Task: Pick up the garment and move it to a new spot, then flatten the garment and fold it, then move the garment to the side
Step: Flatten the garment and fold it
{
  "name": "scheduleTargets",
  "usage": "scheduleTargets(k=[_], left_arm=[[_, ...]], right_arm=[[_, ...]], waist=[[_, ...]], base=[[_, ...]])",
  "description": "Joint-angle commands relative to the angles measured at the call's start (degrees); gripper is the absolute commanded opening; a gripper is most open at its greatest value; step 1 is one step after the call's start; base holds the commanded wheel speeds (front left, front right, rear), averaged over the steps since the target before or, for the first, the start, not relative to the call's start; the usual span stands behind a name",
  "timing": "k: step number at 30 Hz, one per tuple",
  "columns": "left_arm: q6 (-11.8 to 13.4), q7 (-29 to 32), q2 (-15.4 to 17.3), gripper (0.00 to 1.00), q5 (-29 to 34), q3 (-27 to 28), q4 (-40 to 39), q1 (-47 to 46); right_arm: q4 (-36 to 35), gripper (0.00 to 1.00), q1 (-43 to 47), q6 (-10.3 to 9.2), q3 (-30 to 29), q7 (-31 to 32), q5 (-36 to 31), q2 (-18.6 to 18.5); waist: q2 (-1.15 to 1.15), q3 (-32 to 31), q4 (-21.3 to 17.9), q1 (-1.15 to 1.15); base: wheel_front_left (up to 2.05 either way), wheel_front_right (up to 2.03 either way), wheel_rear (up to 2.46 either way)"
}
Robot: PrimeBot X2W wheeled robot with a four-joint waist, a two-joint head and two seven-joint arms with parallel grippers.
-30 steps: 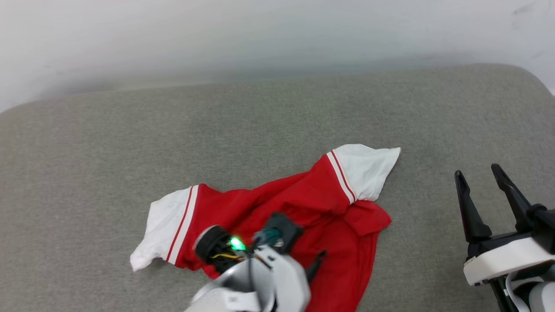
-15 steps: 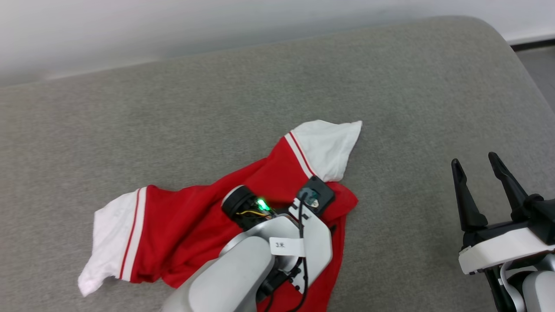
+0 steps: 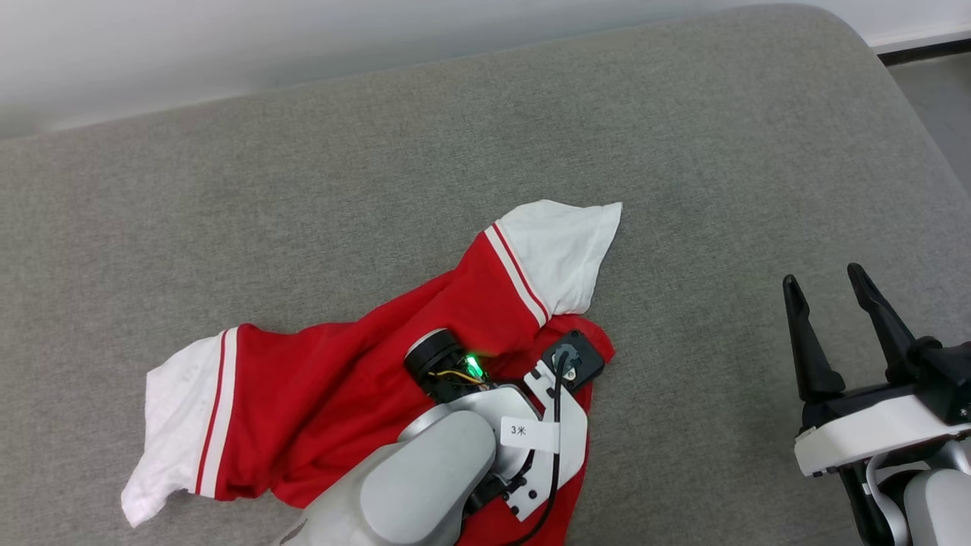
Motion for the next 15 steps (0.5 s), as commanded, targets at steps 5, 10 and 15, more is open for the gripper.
scheduleTargets(k=[5,10,15], left_arm=[[-0.70,0.56,1.70,0.00,-2.18,-3.55,2.82,3.00],[-1.01,1.42,3.46,0.00,-6.32,-10.17,-2.32,4.60],[-0.83,3.66,8.53,0.00,-11.64,-17.11,-11.12,5.39]], right_arm=[[0.28,1.00,-0.13,-0.04,0.18,-0.15,-0.38,-0.15],[0.36,1.00,1.05,-0.04,-0.04,0.37,-0.52,-0.75],[0.01,1.00,2.13,-0.04,0.13,1.08,-0.38,-1.17]], waist=[[0.00,-1.43,1.74,0.00],[0.00,-4.19,3.58,0.00],[0.00,-7.10,5.79,0.00]], base=[[0.00,0.00,0.00],[0.00,0.00,0.00],[0.00,0.00,0.00]])
